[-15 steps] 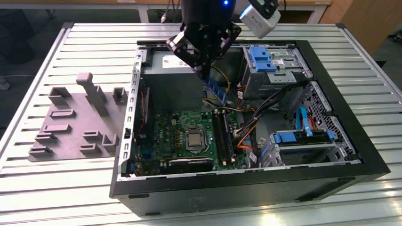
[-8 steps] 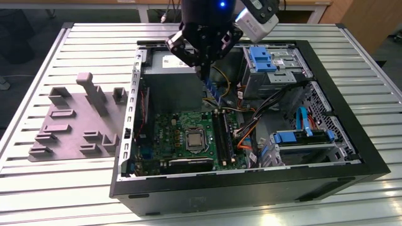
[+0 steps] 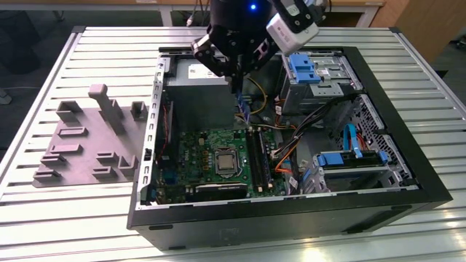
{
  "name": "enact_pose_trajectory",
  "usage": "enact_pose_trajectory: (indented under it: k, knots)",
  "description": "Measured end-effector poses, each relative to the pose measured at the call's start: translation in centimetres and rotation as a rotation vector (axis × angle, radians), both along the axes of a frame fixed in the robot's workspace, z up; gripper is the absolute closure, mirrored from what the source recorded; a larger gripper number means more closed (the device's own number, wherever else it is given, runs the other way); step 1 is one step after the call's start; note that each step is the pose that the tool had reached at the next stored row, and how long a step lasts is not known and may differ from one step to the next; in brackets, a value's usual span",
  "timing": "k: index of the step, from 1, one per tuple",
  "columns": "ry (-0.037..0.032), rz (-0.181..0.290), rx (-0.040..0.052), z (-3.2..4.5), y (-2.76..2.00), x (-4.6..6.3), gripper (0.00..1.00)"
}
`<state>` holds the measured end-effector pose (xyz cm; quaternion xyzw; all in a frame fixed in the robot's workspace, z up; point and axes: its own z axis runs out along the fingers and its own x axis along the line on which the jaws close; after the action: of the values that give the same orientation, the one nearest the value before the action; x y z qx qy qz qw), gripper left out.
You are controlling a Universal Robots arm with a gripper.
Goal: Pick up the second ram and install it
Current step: 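Insert the second ram into the second slot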
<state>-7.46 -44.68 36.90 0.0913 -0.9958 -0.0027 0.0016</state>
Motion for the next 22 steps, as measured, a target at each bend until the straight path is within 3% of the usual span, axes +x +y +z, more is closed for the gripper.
enact_pose_trajectory:
  k: [11, 19, 22]
  knots:
    - [0.0, -0.193, -0.0001, -0.2, 0.0, 0.0, 0.86]
    - [-0.0003, -0.198, -0.0011, -0.24, 0.01, 0.02, 0.86]
    - [-0.0013, -0.198, -0.0125, -0.39, 0.0, 0.33, 0.86]
